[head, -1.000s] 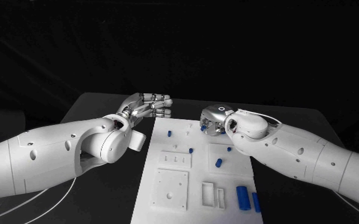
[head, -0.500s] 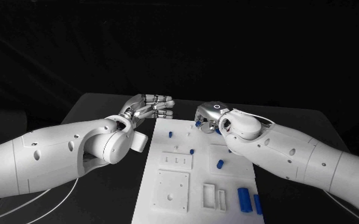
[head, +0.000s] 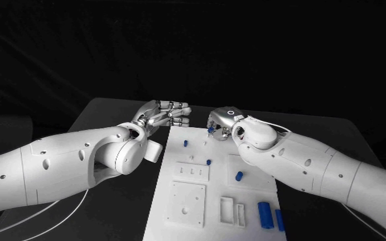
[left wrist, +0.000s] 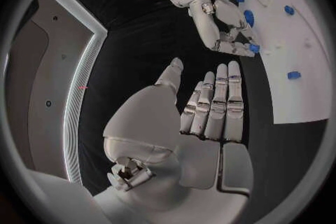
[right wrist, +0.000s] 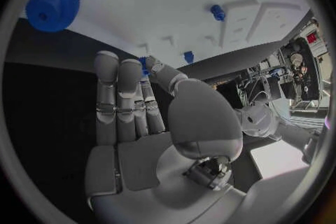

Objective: Assemble the parts on the task board

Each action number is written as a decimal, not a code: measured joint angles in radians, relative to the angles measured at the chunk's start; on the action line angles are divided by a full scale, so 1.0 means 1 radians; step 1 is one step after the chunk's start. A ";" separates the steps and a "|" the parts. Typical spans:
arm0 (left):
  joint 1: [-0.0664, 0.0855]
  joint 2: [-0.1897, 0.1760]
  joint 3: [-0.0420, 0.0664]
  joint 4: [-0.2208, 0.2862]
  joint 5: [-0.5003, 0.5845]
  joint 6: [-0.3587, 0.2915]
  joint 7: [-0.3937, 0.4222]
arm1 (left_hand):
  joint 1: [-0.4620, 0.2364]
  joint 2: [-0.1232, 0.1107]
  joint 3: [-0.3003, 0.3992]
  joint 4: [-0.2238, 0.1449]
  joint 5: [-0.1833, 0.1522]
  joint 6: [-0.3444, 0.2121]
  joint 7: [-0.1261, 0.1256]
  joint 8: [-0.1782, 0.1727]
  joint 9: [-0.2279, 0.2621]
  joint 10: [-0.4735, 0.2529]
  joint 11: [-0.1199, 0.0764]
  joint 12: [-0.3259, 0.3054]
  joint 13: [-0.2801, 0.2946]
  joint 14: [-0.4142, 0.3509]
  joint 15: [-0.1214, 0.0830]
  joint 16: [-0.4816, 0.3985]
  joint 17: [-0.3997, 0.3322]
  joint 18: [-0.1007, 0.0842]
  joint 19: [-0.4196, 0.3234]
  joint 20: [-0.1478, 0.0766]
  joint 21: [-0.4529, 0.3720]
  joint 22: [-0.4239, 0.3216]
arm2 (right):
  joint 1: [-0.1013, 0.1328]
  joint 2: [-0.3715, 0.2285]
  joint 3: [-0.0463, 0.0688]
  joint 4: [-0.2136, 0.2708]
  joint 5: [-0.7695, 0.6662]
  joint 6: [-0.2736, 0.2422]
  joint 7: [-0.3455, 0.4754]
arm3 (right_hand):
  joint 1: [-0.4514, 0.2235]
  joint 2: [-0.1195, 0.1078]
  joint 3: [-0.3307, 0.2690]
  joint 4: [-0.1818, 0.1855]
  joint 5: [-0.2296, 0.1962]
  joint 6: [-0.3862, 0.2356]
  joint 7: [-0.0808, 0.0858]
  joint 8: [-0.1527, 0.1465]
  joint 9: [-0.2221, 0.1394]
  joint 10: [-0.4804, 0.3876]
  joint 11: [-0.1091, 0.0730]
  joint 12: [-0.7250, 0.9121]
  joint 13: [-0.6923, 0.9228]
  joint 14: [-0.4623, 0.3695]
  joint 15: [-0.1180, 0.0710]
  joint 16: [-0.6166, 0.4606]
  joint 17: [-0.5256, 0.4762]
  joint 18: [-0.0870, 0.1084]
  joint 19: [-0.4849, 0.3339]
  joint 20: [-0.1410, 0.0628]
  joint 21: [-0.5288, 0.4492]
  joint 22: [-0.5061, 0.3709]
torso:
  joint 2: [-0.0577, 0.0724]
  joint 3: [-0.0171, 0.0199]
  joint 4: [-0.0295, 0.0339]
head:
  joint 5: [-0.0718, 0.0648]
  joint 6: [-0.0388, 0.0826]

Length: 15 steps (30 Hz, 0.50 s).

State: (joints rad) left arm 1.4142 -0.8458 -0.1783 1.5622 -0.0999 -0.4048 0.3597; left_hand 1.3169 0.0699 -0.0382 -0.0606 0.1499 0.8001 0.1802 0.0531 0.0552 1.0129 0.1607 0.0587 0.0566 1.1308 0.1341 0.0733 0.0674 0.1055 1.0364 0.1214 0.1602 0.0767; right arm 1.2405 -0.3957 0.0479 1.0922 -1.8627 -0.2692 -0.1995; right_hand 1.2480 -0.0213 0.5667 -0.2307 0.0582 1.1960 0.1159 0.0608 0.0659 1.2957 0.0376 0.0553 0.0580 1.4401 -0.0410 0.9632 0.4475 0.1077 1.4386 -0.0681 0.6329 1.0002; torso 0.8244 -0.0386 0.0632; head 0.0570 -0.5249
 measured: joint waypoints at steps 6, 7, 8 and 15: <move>0.000 0.004 0.000 -0.001 0.000 0.000 0.000 | 0.000 0.000 0.000 0.000 0.000 0.000 0.000 0.000 0.000 0.000 0.000 0.000 0.000 0.000 0.000 0.000 0.000 0.000 0.000 0.000 0.000 0.000 | 0.000 0.009 0.000 -0.009 -0.002 0.000 -0.001 | 0.000 0.000 0.000 0.000 0.000 0.000 0.000 0.000 0.000 0.000 0.000 0.000 0.000 0.000 0.000 0.000 0.000 0.000 0.000 0.000 -0.022 0.022 | 0.001 -0.0002 -0.0005 | 0.003 -0.003; 0.000 0.004 0.000 -0.002 0.000 0.000 0.000 | 0.000 0.000 0.000 0.000 0.000 0.000 0.000 0.000 0.000 0.000 0.000 0.000 0.000 0.000 0.000 0.000 0.000 0.000 0.000 0.000 0.000 0.000 | 0.000 0.010 0.000 -0.010 -0.003 0.000 -0.001 | 0.000 0.000 0.000 0.000 0.000 0.000 0.000 0.000 0.000 0.000 0.000 0.000 0.000 0.000 0.000 0.000 0.000 0.000 0.000 0.000 -0.022 0.023 | 0.001 -0.0003 -0.0005 | 0.003 -0.004; 0.000 0.004 0.000 -0.002 0.000 0.000 0.000 | 0.000 0.000 0.000 0.000 0.000 0.000 0.000 0.000 0.000 0.000 0.000 0.000 0.000 0.000 0.000 0.000 0.000 0.000 0.000 0.000 0.000 0.000 | 0.000 0.011 0.000 -0.011 -0.003 0.000 -0.001 | 0.000 0.000 0.000 0.000 0.000 0.000 0.000 0.000 0.000 0.000 0.000 0.000 0.000 0.000 0.000 0.000 0.000 0.000 0.000 0.000 -0.022 0.023 | 0.001 -0.0003 -0.0010 | 0.004 -0.005; 0.002 0.005 0.000 -0.002 0.000 0.000 -0.001 | 0.000 0.000 0.000 0.000 0.000 0.000 0.000 0.000 0.000 0.000 0.000 0.000 0.000 0.000 0.000 0.000 0.000 0.000 0.000 0.000 0.000 0.000 | 0.000 0.017 0.000 -0.021 -0.003 0.005 -0.001 | 0.000 0.000 0.000 0.000 0.000 0.000 0.000 -0.001 0.000 0.000 0.000 -0.002 0.001 0.000 0.000 0.000 0.000 -0.001 0.010 0.000 -0.042 0.038 | 0.002 -0.0003 -0.0030 | 0.004 -0.007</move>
State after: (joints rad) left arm 1.4159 -0.8406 -0.1782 1.5599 -0.0999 -0.4043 0.3587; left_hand 1.3169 0.0698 -0.0382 -0.0606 0.1499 0.8001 0.1802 0.0532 0.0552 1.0129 0.1607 0.0587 0.0566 1.1308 0.1340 0.0733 0.0673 0.1055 1.0364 0.1214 0.1602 0.0767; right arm 1.2404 -0.3785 0.0477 1.0708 -1.8662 -0.2646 -0.2005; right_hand 1.2477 -0.0218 0.5667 -0.2307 0.0581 1.1960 0.1159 0.0596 0.0658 1.2954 0.0377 0.0532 0.0588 1.4402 -0.0409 0.9632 0.4474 0.1070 1.4491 -0.0678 0.5913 1.0386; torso 0.8267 -0.0389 0.0602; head 0.0614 -0.5324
